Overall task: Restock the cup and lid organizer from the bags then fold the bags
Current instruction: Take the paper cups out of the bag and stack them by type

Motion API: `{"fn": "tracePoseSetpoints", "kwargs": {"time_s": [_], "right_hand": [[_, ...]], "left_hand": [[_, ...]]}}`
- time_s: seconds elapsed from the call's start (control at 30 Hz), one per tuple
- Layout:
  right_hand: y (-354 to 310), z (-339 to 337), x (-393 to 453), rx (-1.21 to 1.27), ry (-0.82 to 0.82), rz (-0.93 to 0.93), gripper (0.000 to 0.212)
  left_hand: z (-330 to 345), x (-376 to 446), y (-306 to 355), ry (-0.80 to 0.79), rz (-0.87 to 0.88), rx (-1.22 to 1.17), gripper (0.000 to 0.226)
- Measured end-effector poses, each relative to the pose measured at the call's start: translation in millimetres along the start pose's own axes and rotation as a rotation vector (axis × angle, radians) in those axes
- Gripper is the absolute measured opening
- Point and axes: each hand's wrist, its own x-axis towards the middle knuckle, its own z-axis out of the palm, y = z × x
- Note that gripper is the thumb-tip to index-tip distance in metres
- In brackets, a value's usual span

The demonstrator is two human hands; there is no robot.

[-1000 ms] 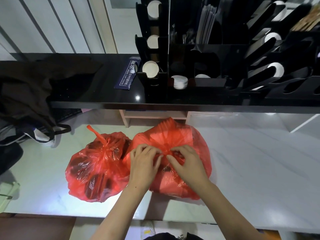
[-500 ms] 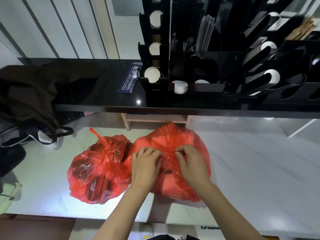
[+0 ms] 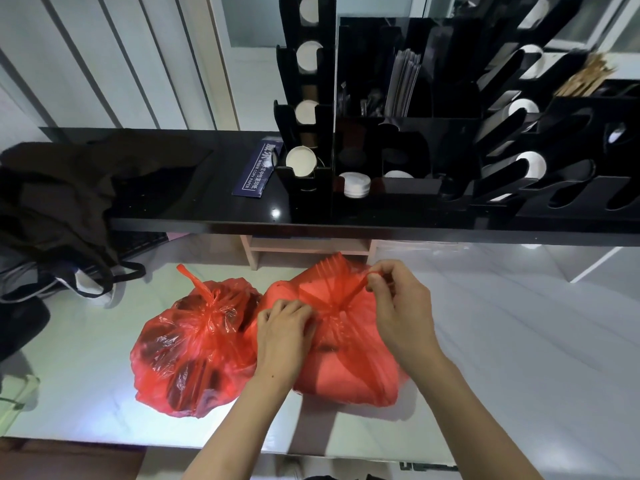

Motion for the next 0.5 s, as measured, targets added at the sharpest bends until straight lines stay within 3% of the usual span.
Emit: {"fn": "tracePoseSetpoints", "kwargs": {"time_s": [0.17, 0.3, 0.5], "right_hand": [[0, -1, 8, 0.071, -0.112, 0.042, 0.015], [24, 5, 2, 0.153, -0.155, 0.129, 0.032], [58, 21, -6, -0.227, -0.283, 0.036, 0.057]], "left_hand": [[1, -1, -3, -0.033, 0.022, 0.001, 0.011], [0, -1, 0, -0.006, -0.009, -0.023, 0.014], [4, 1, 7, -0.018, 0.023, 0.016, 0.016]]}}
